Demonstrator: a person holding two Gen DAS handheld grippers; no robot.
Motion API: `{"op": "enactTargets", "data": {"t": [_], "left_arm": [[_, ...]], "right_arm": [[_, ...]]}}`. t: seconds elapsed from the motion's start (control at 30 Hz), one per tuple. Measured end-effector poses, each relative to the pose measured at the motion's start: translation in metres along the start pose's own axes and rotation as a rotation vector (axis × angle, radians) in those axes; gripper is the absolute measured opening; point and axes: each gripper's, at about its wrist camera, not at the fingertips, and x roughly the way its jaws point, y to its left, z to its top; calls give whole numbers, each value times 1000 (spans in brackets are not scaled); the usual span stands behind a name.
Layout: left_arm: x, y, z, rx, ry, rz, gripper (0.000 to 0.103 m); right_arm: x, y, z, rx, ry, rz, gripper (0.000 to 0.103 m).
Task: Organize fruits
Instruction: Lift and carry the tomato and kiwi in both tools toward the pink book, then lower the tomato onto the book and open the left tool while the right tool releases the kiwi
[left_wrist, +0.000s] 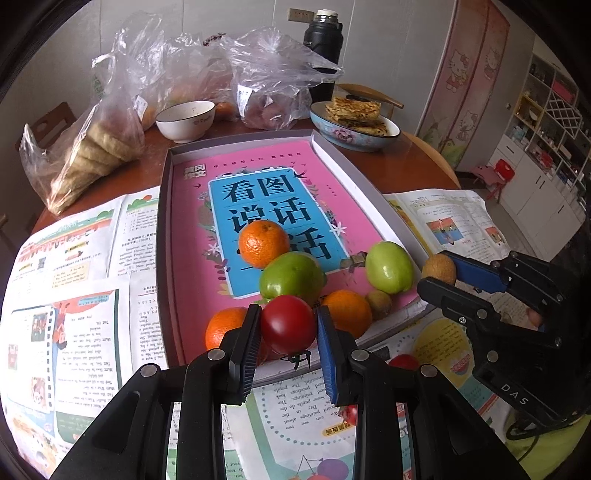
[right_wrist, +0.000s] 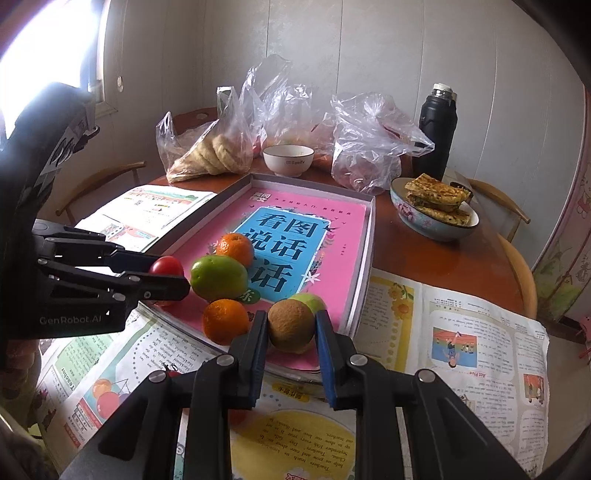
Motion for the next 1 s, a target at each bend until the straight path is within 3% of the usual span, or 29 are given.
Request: {"op": "enactTargets", "data": {"t": [0.37, 0.67, 1.0], "left_arm": [[-3, 3, -2, -5, -16, -16, 30], [11, -18, 0, 40, 13, -43, 30], [16, -22, -3, 46, 18, -13, 30]], "right_arm": [[16, 12, -8, 0, 38, 55, 26], [18, 8, -11, 10, 54, 43, 26], [20, 5, -10, 33, 60, 34, 26]]}}
